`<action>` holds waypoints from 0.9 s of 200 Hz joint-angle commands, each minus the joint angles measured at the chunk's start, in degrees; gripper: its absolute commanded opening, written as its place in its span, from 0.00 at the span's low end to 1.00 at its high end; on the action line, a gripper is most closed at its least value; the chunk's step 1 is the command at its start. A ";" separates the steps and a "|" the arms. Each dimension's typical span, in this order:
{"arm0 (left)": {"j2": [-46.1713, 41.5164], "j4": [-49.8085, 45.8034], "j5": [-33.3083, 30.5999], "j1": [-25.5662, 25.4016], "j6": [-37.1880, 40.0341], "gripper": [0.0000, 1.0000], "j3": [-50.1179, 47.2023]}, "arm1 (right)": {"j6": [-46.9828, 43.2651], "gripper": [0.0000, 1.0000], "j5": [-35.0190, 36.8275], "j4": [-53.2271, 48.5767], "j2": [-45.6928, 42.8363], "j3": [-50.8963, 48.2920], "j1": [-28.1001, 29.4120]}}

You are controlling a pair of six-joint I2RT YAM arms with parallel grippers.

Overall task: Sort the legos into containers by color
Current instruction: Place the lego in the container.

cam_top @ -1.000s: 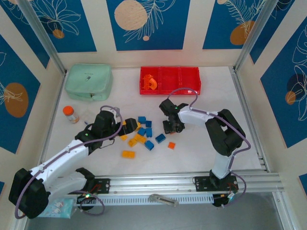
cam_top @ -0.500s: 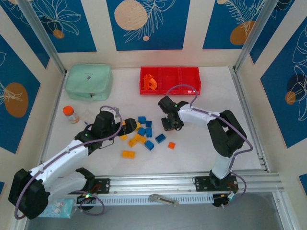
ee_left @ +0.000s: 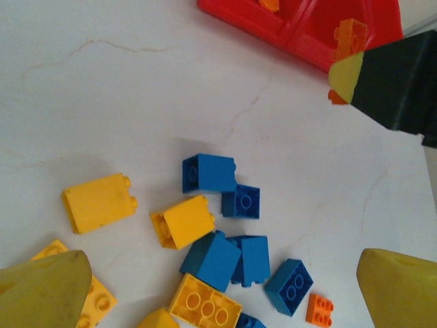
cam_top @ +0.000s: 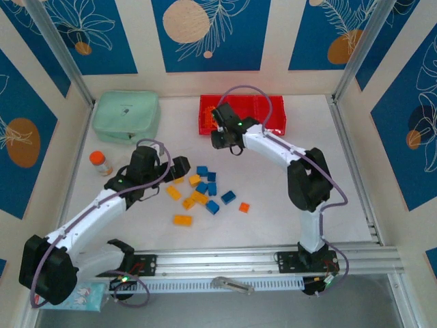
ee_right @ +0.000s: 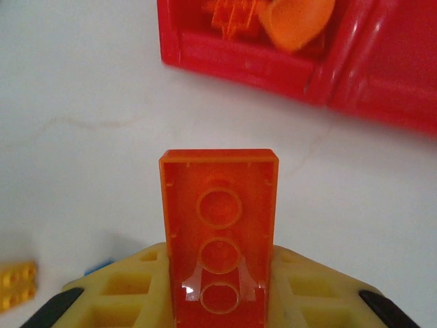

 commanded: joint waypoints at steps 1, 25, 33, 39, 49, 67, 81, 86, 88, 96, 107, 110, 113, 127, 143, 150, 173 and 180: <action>1.58 0.59 2.94 1.81 2.20 0.99 2.91 | -1.30 0.28 2.59 0.38 5.05 6.67 -1.74; 3.59 0.15 2.61 2.62 3.26 0.99 4.60 | -0.72 0.28 3.15 -1.24 10.32 14.13 -3.17; 4.33 0.37 2.72 2.70 3.66 0.99 5.01 | -0.98 0.28 3.40 -0.59 11.64 15.72 -3.54; 4.78 0.50 2.81 2.87 3.81 0.99 5.21 | -1.32 0.29 3.52 -0.08 13.07 17.10 -3.80; 5.55 0.63 2.68 3.12 3.92 0.99 5.46 | -1.95 0.28 3.52 -0.09 15.75 20.47 -4.21; 6.70 1.33 2.79 3.61 3.96 0.99 5.81 | -3.17 0.28 4.48 -2.77 21.55 28.95 -4.68; 7.55 1.83 3.33 3.88 4.03 0.99 6.07 | -4.39 0.28 4.82 -3.72 25.31 34.54 -4.87; 7.80 1.78 3.34 3.93 4.09 0.99 6.24 | -4.66 0.29 4.76 -3.79 26.53 36.34 -5.00; 7.91 1.82 3.38 3.97 4.21 0.99 6.33 | -4.78 0.29 4.74 -3.92 26.90 37.04 -5.08; 8.41 1.83 3.42 4.07 4.29 0.99 6.53 | -4.89 0.32 4.44 -4.89 29.08 40.33 -5.38; 8.95 1.98 3.51 4.25 4.44 0.99 6.81 | -5.02 0.41 3.43 -7.00 31.58 44.99 -5.74; 9.08 1.96 3.59 4.31 4.42 0.99 6.90 | -5.02 0.44 3.28 -7.70 32.23 46.41 -5.83; 9.27 1.88 3.67 4.33 4.47 0.99 7.02 | -5.00 0.47 3.25 -8.41 32.62 47.64 -5.92; 9.70 1.65 4.19 4.38 4.44 0.99 7.67 | -5.44 0.54 3.08 -10.06 32.99 50.63 -5.87; 9.91 1.93 4.86 4.42 4.29 0.99 7.81 | -5.80 0.56 2.31 -9.98 30.50 49.41 -5.54; 9.87 2.25 5.15 4.38 4.09 0.99 7.79 | -6.03 0.57 1.94 -9.42 28.65 47.64 -5.28; 9.22 2.54 6.60 4.42 3.96 0.99 7.37 | -5.95 0.61 0.36 -6.41 21.31 38.41 -4.40; 8.80 2.45 7.20 4.42 3.96 0.99 7.20 | -5.63 0.61 -0.09 -5.75 18.86 35.38 -4.14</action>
